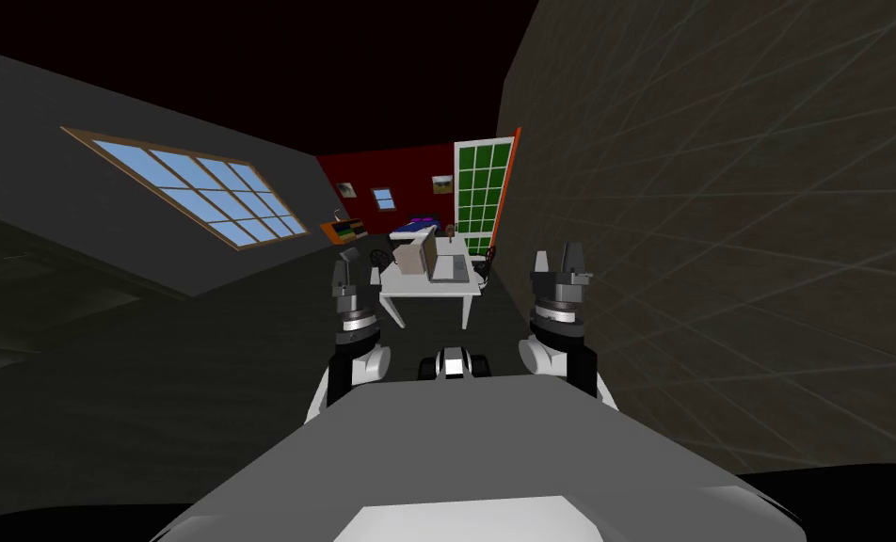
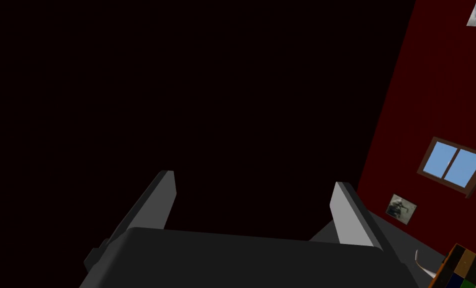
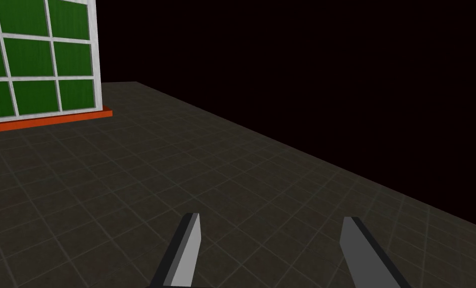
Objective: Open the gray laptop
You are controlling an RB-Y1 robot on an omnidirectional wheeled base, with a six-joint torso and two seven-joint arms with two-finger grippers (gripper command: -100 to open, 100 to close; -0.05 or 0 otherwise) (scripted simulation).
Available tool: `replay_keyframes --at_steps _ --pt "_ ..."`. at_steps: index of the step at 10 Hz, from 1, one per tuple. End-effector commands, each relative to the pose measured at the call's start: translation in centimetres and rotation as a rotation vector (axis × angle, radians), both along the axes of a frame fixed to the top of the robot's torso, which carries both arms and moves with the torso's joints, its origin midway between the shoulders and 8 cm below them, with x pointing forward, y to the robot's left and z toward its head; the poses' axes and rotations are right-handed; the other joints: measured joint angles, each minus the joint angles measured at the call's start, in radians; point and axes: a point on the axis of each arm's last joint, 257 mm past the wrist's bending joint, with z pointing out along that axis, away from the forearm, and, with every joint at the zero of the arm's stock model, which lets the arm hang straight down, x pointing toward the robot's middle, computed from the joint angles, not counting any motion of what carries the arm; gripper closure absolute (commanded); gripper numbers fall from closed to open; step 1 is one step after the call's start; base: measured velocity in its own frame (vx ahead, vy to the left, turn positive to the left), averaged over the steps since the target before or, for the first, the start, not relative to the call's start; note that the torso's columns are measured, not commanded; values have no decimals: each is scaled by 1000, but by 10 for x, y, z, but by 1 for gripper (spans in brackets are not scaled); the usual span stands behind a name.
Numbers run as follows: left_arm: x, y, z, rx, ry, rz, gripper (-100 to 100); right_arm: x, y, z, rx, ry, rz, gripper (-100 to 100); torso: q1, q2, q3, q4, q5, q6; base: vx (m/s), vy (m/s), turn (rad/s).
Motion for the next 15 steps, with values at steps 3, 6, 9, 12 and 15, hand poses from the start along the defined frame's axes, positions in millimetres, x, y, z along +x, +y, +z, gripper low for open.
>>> replay_keyframes --at_steps 3,6,9,12,15 --pt "20 -10 -27 113 75 -7 -100 0 0 0 0 0 0 0 0 11 -26 13 0 0 54 -6 -34" --pt "33 -10 -46 158 123 8 -100 0 0 0 0 0 0 0 0 14 -24 14 0 0 65 -14 -27" --pt "50 -9 -72 201 185 34 -100 0 0 0 0 0 0 0 0 14 -25 14 0 0 64 -7 -39" --pt "64 -8 -95 237 240 58 -100 0 0 0 0 0 0 0 0 13 -25 14 0 0 75 -8 -40" --pt "78 -6 -123 292 303 80 -100 0 0 0 0 0 0 0 0 14 -25 14 0 0 75 -6 -42"
